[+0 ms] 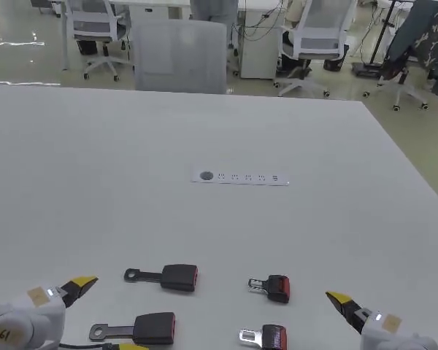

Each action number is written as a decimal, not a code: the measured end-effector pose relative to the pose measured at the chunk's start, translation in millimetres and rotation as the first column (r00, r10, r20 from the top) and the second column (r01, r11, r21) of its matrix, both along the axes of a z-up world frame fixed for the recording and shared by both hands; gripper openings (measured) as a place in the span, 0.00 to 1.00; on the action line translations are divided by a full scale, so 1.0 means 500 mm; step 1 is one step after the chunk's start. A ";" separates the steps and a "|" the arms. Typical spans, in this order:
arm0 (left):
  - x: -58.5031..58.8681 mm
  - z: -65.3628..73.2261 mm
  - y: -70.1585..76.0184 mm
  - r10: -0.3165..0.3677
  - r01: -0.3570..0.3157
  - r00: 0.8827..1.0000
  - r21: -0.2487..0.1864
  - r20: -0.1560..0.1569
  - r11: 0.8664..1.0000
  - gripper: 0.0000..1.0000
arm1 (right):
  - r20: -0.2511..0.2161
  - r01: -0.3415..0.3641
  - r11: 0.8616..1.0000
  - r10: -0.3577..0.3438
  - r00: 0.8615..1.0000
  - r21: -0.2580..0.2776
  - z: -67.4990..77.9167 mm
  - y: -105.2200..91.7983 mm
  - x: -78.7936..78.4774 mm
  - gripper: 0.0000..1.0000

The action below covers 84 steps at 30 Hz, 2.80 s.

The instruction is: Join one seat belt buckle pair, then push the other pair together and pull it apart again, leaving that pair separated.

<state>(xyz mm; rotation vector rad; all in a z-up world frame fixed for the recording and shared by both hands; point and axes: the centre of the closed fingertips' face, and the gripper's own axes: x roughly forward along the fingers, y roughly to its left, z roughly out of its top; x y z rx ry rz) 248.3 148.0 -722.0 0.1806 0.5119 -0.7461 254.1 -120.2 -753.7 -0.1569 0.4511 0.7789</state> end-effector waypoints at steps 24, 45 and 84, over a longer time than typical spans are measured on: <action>0.011 -0.040 -0.011 -0.059 0.060 0.998 0.033 -0.038 0.998 0.95 | -0.058 -0.087 0.996 0.085 0.995 -0.030 -0.032 0.023 -0.005 0.97; 0.038 -0.121 -0.029 -0.159 0.168 0.981 0.086 -0.108 0.982 0.89 | -0.165 -0.192 0.979 0.178 0.970 -0.069 -0.105 0.048 0.006 0.89; 0.042 -0.258 -0.056 -0.465 0.526 0.844 0.241 -0.266 0.816 0.37 | -0.307 -0.461 0.869 0.396 0.865 -0.179 -0.195 0.054 0.003 0.47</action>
